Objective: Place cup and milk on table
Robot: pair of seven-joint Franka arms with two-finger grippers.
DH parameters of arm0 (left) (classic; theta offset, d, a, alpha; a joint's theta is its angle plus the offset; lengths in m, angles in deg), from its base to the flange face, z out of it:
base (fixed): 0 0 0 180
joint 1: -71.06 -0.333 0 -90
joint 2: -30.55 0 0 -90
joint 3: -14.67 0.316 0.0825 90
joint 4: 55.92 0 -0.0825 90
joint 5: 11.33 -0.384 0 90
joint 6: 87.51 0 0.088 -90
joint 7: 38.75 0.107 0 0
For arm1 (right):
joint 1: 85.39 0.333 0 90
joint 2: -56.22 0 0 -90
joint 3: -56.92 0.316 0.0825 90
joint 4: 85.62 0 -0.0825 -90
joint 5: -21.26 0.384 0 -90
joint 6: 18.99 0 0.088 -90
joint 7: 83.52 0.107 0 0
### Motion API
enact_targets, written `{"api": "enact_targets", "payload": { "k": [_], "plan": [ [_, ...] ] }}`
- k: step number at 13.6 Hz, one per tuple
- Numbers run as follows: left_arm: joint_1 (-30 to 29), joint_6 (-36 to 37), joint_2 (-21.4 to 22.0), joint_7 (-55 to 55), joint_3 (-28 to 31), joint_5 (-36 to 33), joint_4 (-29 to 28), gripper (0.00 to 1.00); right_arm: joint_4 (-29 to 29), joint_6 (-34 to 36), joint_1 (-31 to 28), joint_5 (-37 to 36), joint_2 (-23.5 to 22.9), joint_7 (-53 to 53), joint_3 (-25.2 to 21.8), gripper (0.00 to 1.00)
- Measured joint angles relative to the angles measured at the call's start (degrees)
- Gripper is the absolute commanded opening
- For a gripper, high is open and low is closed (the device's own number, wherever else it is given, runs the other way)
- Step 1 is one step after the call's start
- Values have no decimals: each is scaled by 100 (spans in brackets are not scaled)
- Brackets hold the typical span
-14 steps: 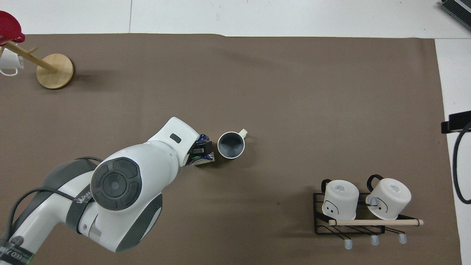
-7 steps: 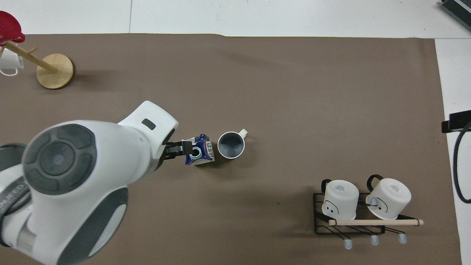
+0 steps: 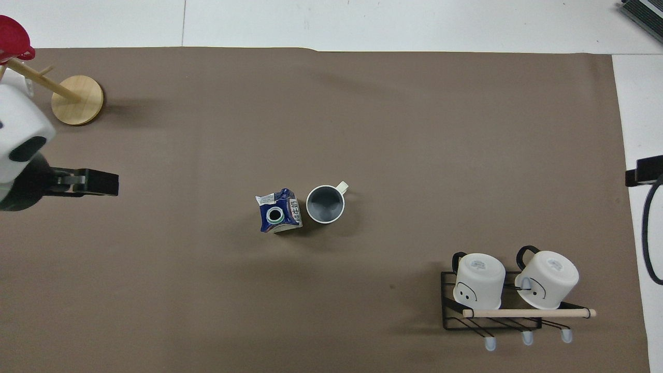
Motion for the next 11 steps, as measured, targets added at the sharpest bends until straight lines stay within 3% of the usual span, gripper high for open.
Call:
{"api": "enact_targets", "payload": {
  "k": [4, 11],
  "plan": [
    [-608, 113, -1, 674, 9, 0, 33, 100, 1, 0, -76, 0, 0, 0, 3, 100],
    [-657, 363, -1, 907, -134, 0, 33, 100, 6, 0, -129, 4, 0, 26, 138, 100]
  ]
}}
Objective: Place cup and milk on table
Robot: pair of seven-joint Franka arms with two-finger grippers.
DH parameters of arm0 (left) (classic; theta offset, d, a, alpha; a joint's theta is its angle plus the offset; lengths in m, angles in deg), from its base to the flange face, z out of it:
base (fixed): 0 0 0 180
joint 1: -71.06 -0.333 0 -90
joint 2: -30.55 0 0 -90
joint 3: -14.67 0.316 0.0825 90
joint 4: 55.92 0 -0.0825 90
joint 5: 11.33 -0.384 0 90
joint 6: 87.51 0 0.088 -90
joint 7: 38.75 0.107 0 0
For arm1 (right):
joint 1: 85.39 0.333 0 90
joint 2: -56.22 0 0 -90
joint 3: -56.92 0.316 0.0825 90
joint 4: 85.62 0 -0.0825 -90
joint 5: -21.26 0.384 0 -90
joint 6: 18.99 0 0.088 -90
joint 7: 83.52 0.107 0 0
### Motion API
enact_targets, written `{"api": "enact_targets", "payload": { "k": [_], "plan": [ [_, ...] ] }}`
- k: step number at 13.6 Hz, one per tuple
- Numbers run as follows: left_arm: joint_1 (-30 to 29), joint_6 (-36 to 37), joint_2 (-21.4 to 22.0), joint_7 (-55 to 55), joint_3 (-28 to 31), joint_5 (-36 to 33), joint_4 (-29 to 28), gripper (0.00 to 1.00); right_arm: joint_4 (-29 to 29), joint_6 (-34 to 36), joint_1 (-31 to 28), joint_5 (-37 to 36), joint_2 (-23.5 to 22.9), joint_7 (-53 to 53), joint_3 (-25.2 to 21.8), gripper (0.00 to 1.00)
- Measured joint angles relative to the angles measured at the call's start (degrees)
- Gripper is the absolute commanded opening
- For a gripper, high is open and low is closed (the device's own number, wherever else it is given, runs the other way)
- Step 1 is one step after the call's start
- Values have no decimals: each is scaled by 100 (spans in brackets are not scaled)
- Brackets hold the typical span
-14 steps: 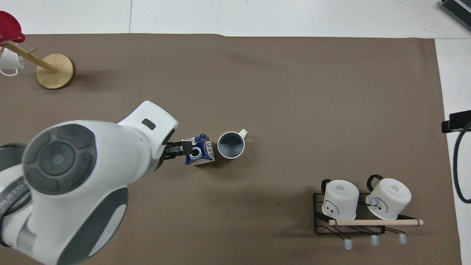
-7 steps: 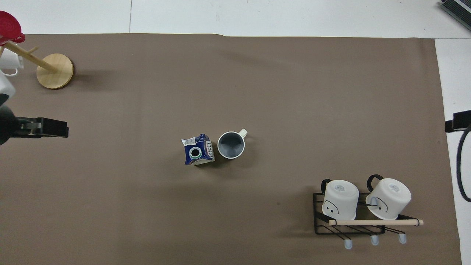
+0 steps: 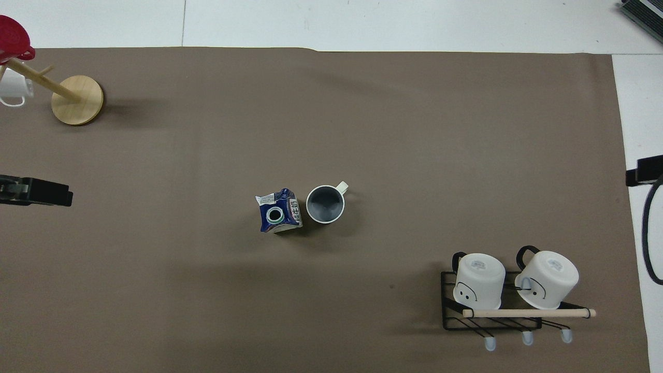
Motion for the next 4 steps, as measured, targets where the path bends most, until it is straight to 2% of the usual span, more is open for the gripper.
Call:
{"api": "enact_targets", "payload": {
  "k": [4],
  "plan": [
    [1, 61, 0, 3, -47, 0, 0, 100, -1, 4, 3, 1, 0, 136, 7, 100]
  ]
}}
